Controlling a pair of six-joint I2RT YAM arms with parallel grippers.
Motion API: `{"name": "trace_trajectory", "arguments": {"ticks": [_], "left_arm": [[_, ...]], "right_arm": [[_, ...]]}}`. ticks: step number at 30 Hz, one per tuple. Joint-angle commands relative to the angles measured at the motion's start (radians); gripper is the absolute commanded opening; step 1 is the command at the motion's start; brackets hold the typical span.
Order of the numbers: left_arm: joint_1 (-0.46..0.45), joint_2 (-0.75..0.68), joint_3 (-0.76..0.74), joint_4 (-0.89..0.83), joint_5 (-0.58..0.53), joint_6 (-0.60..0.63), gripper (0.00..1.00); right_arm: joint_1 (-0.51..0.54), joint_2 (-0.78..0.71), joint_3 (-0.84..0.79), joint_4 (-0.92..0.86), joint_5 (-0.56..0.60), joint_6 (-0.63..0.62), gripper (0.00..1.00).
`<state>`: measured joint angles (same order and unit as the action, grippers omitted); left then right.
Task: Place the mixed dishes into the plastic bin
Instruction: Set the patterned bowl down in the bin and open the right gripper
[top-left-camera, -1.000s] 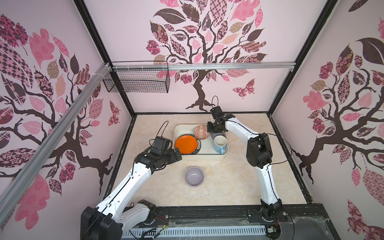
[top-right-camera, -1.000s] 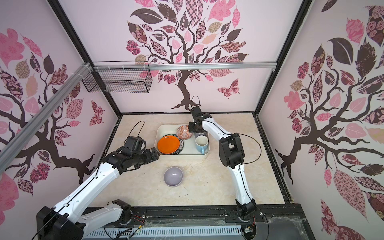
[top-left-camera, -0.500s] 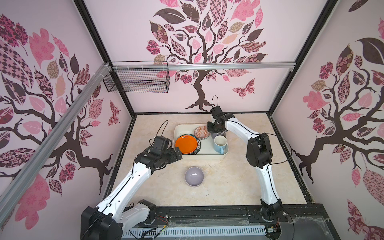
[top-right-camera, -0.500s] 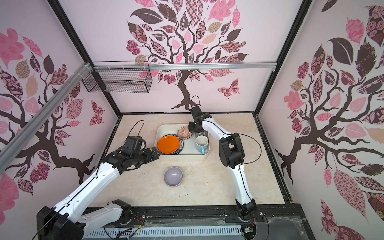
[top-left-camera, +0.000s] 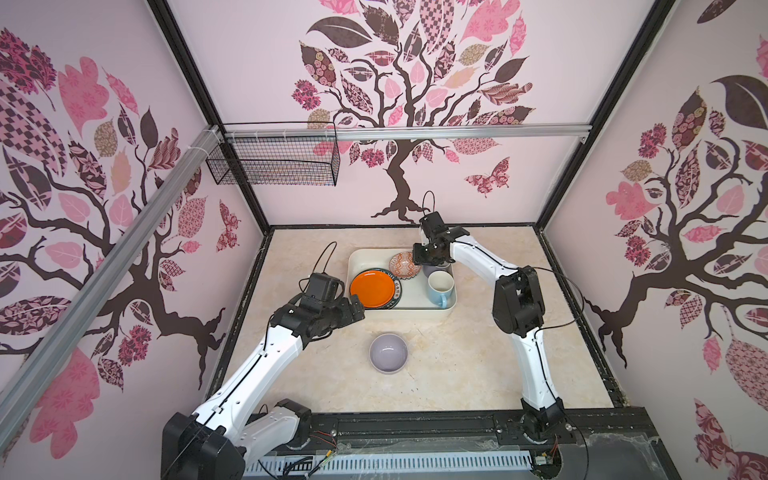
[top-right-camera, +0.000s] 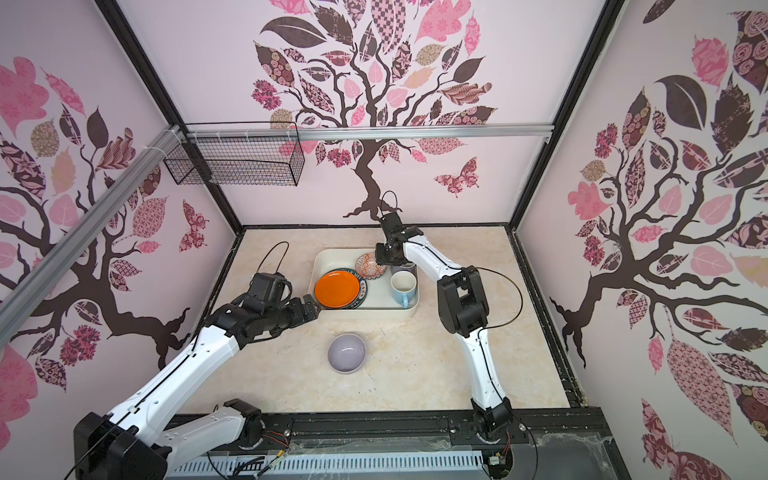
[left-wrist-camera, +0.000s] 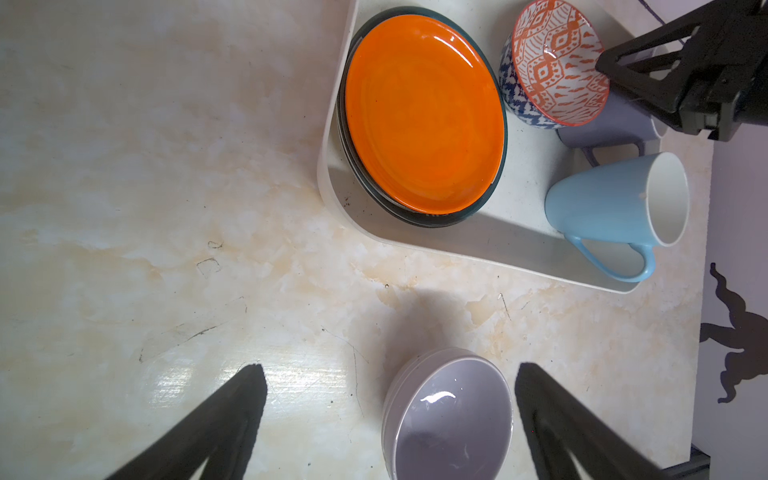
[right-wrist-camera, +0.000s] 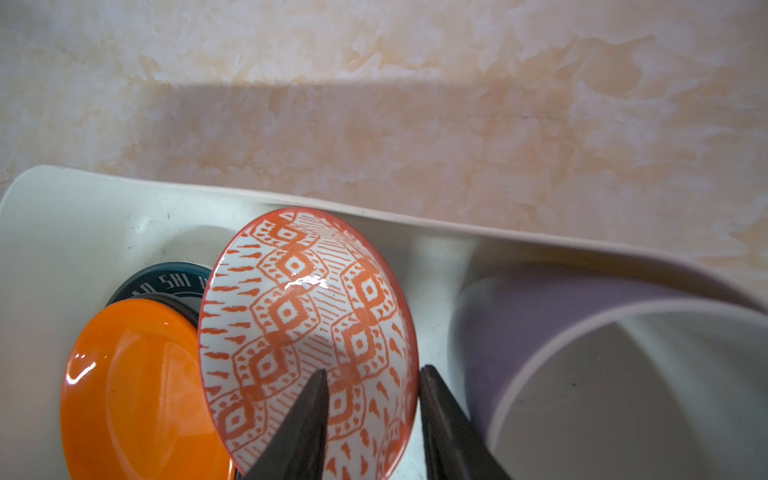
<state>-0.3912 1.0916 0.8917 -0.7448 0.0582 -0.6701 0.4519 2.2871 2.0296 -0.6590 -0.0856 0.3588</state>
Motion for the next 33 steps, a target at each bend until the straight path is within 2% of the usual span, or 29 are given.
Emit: {"name": "trace_trajectory", "arguments": {"ticks": [1, 5, 13, 25, 33], "left_arm": [[0.005, -0.013, -0.024, 0.016, 0.01, 0.004, 0.98], [0.005, -0.013, -0.027, 0.021, 0.008, 0.003, 0.98], [0.006, -0.013, -0.03, 0.026, 0.015, 0.001, 0.98], [0.006, -0.006, -0.034, 0.047, 0.035, -0.009, 0.98], [0.006, -0.028, -0.054, 0.042, 0.042, -0.014, 0.98]], "right_arm": [[-0.01, -0.066, -0.008, -0.034, 0.026, -0.009, 0.4], [-0.007, -0.068, -0.009, -0.033, 0.038, -0.017, 0.42], [-0.005, -0.085, -0.009, -0.039, 0.038, -0.035, 0.51], [0.0, -0.155, -0.048, -0.02, 0.039, -0.062, 0.51], [0.054, -0.264, -0.129, -0.03, 0.042, -0.076, 0.5]]}}
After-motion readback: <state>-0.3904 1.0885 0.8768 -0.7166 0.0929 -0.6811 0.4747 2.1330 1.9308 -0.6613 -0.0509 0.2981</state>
